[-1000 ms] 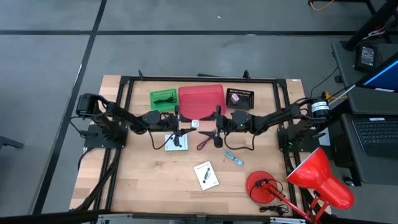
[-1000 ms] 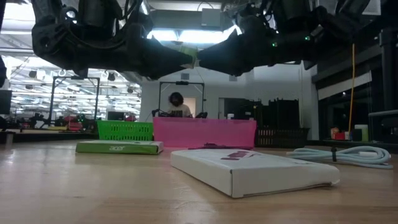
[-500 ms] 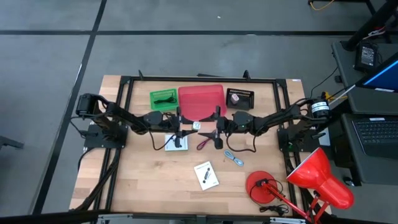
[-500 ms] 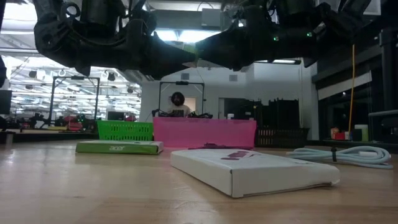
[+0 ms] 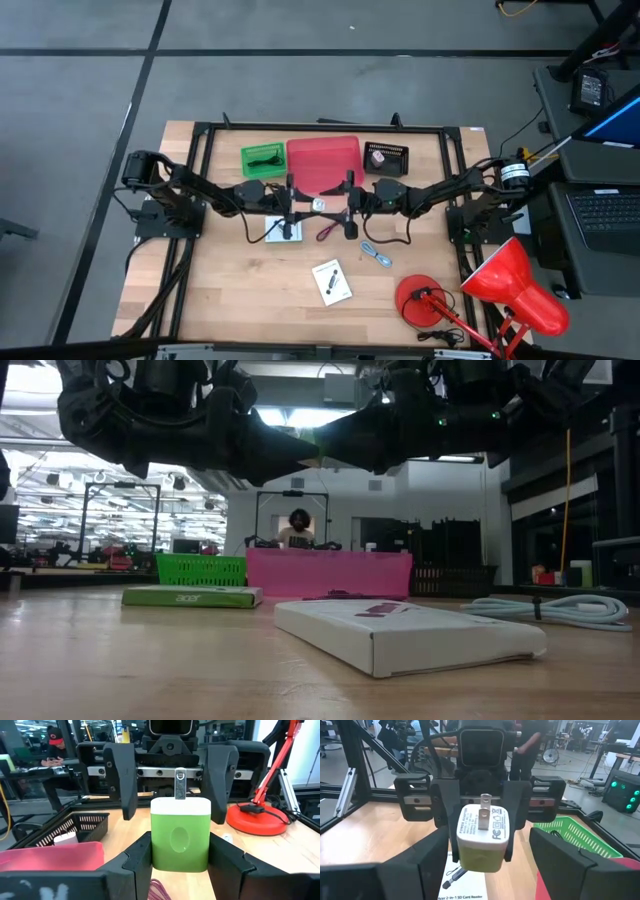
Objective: Pick and place items into bin
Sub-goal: Put the green charger adapter into the black bin
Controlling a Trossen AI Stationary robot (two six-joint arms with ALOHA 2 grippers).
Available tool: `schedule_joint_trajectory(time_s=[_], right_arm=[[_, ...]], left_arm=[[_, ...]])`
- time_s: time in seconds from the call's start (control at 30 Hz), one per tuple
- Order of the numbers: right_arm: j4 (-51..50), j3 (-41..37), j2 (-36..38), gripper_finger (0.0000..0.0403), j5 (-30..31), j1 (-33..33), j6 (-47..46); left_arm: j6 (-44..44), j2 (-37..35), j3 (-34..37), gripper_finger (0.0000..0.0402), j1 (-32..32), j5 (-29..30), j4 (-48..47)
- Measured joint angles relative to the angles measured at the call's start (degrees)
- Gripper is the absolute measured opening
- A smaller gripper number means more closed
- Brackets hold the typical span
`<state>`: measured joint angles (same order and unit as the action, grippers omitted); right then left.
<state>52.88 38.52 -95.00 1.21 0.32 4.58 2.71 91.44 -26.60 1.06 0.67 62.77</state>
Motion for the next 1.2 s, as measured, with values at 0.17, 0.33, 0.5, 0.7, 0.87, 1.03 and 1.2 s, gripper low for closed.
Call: schedule_joint_trajectory(time_s=[0.17, 0.33, 0.5, 0.7, 0.87, 1.03, 1.2], right_arm=[[0.0, 0.0, 0.0, 0.0259, 0.0, 0.0, 0.0], [0.0, 0.0, 0.0, 0.0257, 0.0, 0.0, 0.0], [-1.0, 0.0, 0.0, 0.023, 0.0, 0.0, 0.0], [-0.9, 0.0, 0.0, 0.0186, 0.0, 0.0, 0.0], [-1.9, 0.0, 0.0, 0.0151, 0.0, 0.0, 0.0], [-2.0, 0.0, 0.0, 0.0115, 0.1, 0.0, -0.1], [-2.1, 0.0, 0.0, 0.0115, 0.1, 0.0, 0.1]], left_arm=[[0.0, 0.0, -1.4, 0.0145, 0.0, 0.5, -1.1], [0.1, 0.3, -1.7, 0.0145, 0.0, 1.2, -2.9], [0.1, 0.4, -1.7, 0.0145, 0.0, 1.3, -3.0], [0.1, 0.4, -1.7, 0.0145, 0.0, 1.3, -2.8], [0.5, 0.4, -1.7, 0.0145, 0.0, 1.3, -2.6], [0.6, 0.4, -1.6, 0.0145, 0.1, 1.6, -2.7], [0.6, 0.4, -1.6, 0.0152, 0.0, 1.5, -3.0]])
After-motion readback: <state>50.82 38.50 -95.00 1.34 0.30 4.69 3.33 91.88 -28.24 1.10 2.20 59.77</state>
